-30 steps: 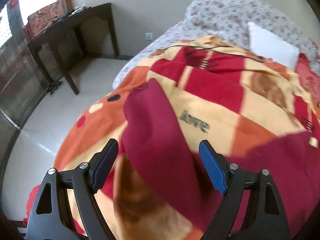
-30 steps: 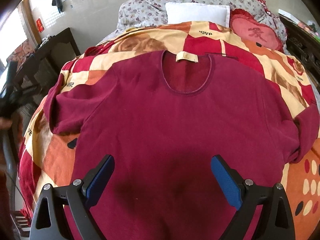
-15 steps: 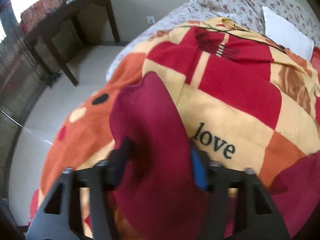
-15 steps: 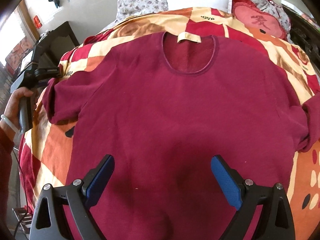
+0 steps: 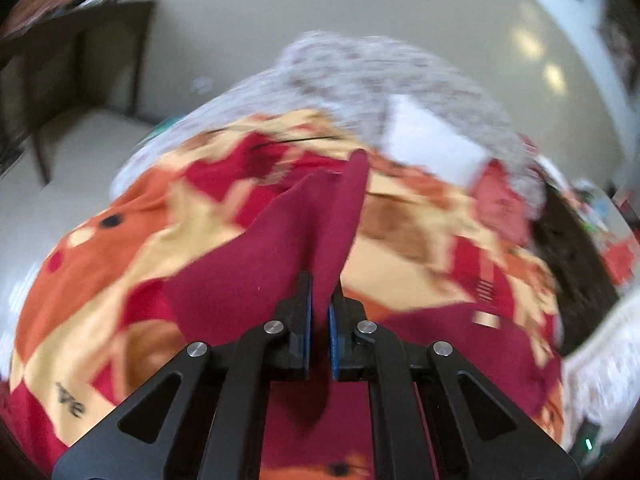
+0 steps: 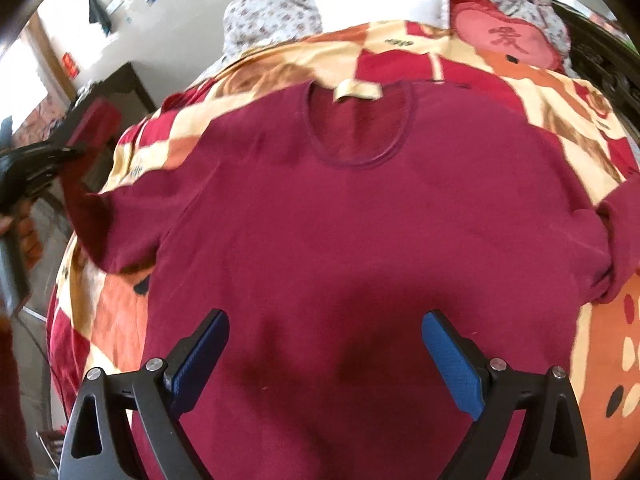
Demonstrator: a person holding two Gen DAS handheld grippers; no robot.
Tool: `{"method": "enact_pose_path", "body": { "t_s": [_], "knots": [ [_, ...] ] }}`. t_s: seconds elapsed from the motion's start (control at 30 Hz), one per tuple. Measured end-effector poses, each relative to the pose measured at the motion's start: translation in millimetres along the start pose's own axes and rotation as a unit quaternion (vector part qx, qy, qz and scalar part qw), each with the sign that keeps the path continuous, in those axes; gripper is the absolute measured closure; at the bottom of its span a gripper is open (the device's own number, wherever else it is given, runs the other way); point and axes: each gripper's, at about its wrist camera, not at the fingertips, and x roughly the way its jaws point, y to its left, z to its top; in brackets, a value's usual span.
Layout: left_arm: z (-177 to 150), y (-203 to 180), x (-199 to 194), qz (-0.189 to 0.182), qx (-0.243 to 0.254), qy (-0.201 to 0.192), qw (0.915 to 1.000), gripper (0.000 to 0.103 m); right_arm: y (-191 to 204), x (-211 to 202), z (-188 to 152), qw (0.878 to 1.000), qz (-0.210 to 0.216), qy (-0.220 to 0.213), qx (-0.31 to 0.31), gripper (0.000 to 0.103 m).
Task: Fold small clothes
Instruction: 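Carry the sleeve across the shirt chest with the left gripper and release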
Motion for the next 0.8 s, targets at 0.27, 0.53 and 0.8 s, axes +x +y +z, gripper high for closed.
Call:
{"method": "enact_pose_path", "body": {
  "t_s": [0.27, 0.53, 0.8],
  "knots": [
    [-69, -142, 20, -0.115, 0.105, 0.04, 0.987, 0.098, -51, -31, 1, 0.998, -0.03, -0.031, 0.053, 0.007],
    [-170, -198, 103, -0.077, 0.188, 0.142, 0.9688, 0.087, -106, -37, -16, 0.99, -0.045, -0.024, 0.135, 0.007],
    [-153, -181, 37, -0.122, 0.175, 0.124, 0.969, 0.065, -103, -31, -14, 0.992, -0.014, -0.034, 0.121, 0.007]
  ]
}}
